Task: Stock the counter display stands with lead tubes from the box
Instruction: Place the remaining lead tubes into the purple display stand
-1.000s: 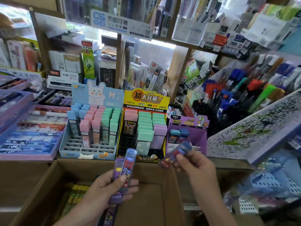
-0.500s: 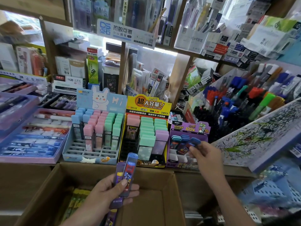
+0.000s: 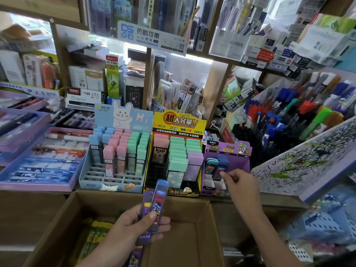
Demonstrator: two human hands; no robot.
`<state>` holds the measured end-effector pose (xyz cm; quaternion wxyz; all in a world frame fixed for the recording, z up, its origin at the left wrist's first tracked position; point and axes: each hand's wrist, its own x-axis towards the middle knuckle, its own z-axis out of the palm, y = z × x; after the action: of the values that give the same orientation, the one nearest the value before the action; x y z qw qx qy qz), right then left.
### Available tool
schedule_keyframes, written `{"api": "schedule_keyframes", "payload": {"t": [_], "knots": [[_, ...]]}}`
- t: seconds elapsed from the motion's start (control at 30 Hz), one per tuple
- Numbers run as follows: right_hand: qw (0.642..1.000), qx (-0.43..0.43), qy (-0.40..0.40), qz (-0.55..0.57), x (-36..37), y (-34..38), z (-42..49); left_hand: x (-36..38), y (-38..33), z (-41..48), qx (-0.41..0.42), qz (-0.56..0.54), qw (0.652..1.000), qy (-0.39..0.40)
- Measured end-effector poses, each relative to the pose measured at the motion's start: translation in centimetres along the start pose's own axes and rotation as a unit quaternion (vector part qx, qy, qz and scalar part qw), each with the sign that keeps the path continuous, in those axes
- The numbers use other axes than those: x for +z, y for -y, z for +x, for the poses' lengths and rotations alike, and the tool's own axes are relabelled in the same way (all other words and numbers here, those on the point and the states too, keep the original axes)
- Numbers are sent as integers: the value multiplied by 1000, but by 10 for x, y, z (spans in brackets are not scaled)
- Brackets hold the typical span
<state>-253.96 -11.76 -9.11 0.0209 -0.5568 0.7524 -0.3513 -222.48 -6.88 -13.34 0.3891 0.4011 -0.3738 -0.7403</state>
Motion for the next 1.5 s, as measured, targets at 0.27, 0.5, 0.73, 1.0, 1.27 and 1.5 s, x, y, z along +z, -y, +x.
{"api": "schedule_keyframes", "payload": {"t": [0.27, 0.5, 0.73, 1.0, 1.27, 1.5], "knots": [[998, 21, -20, 60, -7, 7, -8, 1, 0, -2, 4, -23, 1000, -12], [994, -1, -36, 107, -17, 22, -28, 3, -2, -4, 10, -38, 998, -42], [978, 23, 27, 206, -11, 58, -67, 3, -5, -7, 19, -34, 998, -50], [891, 53, 277, 356, 25, 103, -111, 5, -6, -12, 30, -18, 999, -33], [860, 97, 264, 425, 29, 98, -109, 8, -6, -13, 31, -19, 999, -26], [891, 77, 141, 425, -10, 69, -78, 1, -6, -8, 25, -57, 997, -37]]}}
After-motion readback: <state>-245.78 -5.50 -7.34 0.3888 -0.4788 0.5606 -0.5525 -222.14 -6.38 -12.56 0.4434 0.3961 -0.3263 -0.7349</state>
